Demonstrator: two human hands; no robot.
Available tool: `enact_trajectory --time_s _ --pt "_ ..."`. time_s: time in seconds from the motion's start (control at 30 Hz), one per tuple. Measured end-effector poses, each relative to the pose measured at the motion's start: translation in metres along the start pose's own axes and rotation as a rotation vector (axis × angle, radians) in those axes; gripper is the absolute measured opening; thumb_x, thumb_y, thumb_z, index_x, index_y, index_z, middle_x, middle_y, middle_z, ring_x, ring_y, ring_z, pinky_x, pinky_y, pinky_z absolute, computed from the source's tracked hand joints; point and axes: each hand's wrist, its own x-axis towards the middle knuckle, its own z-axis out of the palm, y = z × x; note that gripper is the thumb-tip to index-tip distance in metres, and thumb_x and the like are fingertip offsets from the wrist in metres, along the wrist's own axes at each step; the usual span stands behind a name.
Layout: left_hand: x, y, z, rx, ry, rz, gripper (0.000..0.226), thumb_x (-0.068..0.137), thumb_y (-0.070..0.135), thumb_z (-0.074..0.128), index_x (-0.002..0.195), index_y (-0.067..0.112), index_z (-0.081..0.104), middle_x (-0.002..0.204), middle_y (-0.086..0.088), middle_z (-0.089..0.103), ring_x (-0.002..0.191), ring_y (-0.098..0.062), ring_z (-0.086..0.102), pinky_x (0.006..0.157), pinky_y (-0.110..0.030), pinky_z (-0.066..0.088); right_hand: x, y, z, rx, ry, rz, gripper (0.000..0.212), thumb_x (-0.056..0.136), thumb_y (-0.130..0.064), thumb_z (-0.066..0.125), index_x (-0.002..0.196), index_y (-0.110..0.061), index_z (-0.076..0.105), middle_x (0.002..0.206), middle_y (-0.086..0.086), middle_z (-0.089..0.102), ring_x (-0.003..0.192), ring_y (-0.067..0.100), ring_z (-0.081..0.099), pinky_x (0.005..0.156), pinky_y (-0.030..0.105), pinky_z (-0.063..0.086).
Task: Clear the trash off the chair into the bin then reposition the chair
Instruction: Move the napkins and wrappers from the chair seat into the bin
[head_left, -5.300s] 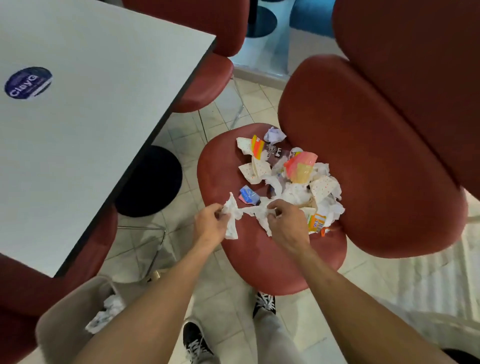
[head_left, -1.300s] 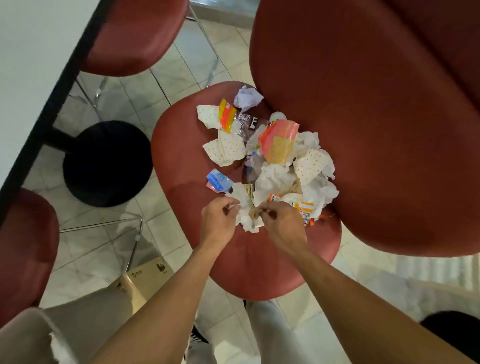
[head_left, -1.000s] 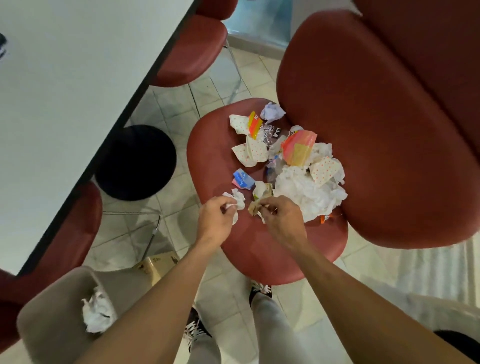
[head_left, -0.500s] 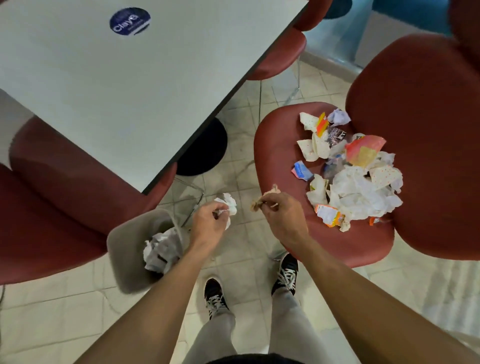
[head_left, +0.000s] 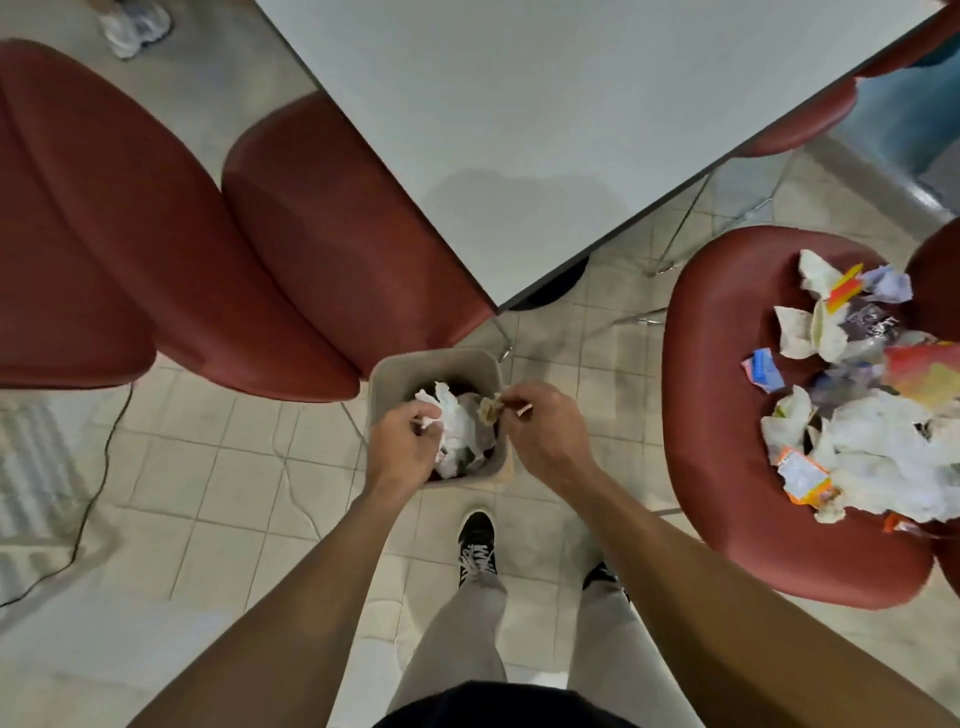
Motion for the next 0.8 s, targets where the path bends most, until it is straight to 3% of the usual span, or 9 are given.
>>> enact_trajectory --time_s 0.1,0.27,0.37,0.43,0.53,0.67,0.8 --pt "0.003 -0.016 -0.011 -0.013 0.041 -0.010 0.012 0.080 0.008 0.070 0.089 0.015 0.074 0.080 0.005 0.068 0.065 -0.007 0.056 0.074 -0.020 0.047 0.001 -0.017 0.020 -0.022 -0.033 -0.020 0.018 0.087 -0.015 0.061 0.100 -0.021 0.073 0.102 -0.005 0.070 0.089 0.015 0.063 0.075 0.026 0.048" --pt "0.005 -0.037 -0.016 -0.031 0.043 -0.058 0.012 0.078 0.007 0.071 0.088 0.014 0.073 0.088 0.004 0.070 0.073 -0.010 0.060 0.072 -0.011 0.040 0.002 -0.027 0.058 -0.029 -0.127 -0.041 0.023 0.086 -0.015 0.060 0.105 -0.022 0.072 0.103 -0.003 0.070 0.091 0.015 0.064 0.076 0.020 0.045" --pt "0.004 -0.040 -0.017 -0.037 0.026 -0.097 0.016 0.077 0.010 0.071 0.091 0.020 0.074 0.087 0.006 0.070 0.079 -0.008 0.063 0.076 -0.016 0.045 0.002 -0.025 0.066 -0.041 -0.153 -0.005 0.034 0.086 -0.017 0.059 0.118 -0.026 0.065 0.111 -0.004 0.066 0.097 0.015 0.062 0.075 0.018 0.040" --pt "0.005 -0.040 -0.016 -0.054 0.015 -0.122 0.017 0.078 0.014 0.073 0.093 0.022 0.073 0.089 0.008 0.069 0.084 -0.008 0.063 0.076 -0.017 0.046 0.003 -0.021 0.066 -0.055 -0.152 -0.026 0.038 0.086 -0.015 0.058 0.121 -0.027 0.063 0.113 -0.002 0.063 0.098 0.016 0.061 0.077 0.021 0.042" --pt "0.005 -0.035 -0.014 -0.045 0.005 -0.123 0.018 0.079 0.013 0.072 0.095 0.022 0.072 0.092 0.009 0.067 0.087 -0.009 0.062 0.069 -0.009 0.040 0.002 -0.011 0.058 -0.024 -0.130 -0.032 0.040 0.086 -0.015 0.059 0.123 -0.027 0.060 0.117 0.002 0.063 0.099 0.021 0.062 0.087 0.034 0.052" --pt "0.005 -0.016 -0.006 -0.028 -0.012 -0.105 0.019 0.081 0.011 0.071 0.098 0.019 0.072 0.094 0.007 0.067 0.086 -0.006 0.061 0.075 -0.014 0.044 0.001 0.011 0.036 0.010 -0.094 0.054 0.040 0.088 -0.017 0.060 0.127 -0.026 0.058 0.122 0.003 0.058 0.095 0.022 0.062 0.089 0.034 0.051" --pt "0.005 0.012 0.015 -0.004 -0.033 -0.062 0.019 0.080 0.010 0.070 0.084 0.029 0.070 0.086 0.011 0.068 0.078 -0.004 0.063 0.071 -0.012 0.047 -0.003 0.042 0.006 0.036 -0.040 0.117 0.043 0.087 -0.015 0.061 0.129 -0.024 0.056 0.125 0.005 0.057 0.101 0.024 0.061 0.092 0.038 0.050"
